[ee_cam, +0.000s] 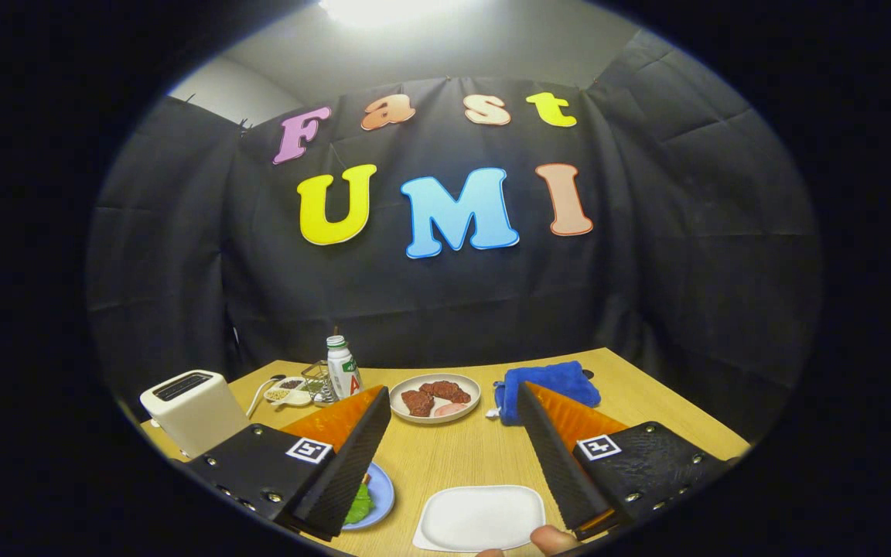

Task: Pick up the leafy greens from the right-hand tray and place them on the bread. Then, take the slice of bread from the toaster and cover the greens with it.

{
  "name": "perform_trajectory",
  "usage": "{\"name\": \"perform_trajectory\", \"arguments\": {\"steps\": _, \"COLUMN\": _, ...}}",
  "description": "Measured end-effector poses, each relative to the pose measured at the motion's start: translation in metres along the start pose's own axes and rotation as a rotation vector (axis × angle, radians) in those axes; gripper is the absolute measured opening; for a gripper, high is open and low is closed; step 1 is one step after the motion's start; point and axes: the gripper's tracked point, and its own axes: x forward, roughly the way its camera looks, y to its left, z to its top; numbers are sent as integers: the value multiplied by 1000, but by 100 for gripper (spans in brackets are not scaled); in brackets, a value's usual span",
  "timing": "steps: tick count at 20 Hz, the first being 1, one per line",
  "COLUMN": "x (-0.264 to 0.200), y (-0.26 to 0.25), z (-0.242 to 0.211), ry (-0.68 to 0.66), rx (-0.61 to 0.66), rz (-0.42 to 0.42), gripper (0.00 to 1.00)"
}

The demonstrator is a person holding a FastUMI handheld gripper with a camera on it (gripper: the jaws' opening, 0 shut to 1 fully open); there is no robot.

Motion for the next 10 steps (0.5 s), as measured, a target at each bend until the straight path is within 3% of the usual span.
{"name": "perform_trajectory", "arguments": {"steps": 7, "x": 0, "y": 3, "z": -2, "ry": 10, "rx": -33, "rz": 27, "gripper": 99}}
{"name": "perform_trajectory", "arguments": {"steps": 10, "x": -2, "y": -6, "z": 17, "ry": -53, "rx": -43, "rz": 95, "gripper": 99}}
